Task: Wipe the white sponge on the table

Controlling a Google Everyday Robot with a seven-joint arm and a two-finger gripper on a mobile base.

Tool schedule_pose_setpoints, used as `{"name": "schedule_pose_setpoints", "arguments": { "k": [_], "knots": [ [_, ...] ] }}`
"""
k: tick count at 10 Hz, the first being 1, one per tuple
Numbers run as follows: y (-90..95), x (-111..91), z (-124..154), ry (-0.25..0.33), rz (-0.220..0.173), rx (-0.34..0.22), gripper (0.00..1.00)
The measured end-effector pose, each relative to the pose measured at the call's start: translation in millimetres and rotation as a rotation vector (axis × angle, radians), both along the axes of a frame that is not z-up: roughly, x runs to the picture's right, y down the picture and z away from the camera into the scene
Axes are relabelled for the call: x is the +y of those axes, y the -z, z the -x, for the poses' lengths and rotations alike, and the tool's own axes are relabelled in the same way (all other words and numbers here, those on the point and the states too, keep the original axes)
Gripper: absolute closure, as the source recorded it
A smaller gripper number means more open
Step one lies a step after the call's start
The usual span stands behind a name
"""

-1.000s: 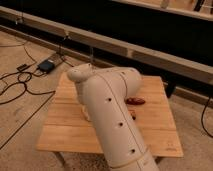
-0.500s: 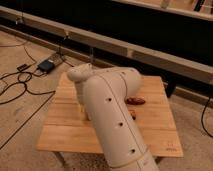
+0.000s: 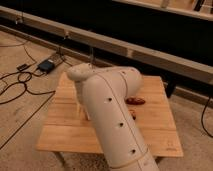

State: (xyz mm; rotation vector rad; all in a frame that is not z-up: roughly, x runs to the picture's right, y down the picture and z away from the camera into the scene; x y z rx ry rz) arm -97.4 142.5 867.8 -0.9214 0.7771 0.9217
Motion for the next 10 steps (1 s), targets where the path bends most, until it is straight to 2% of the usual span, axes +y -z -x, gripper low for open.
{"name": "schedule_pose_setpoints", "arguments": {
  "k": [3, 5, 6, 9, 10],
  "knots": [
    [13.8, -20, 10, -0.009, -0.041, -0.054, 0.2],
    [23.9, -33, 17, 0.0, -0.085, -0.119, 0.2],
    [33.8, -44, 21, 0.019, -0.134, -0.178, 0.2],
    [56.2, -64, 23, 0.072, -0.241, -0.254, 0.2],
    [58.7, -65, 22, 0.082, -0.254, -0.259, 0.2]
  ]
}}
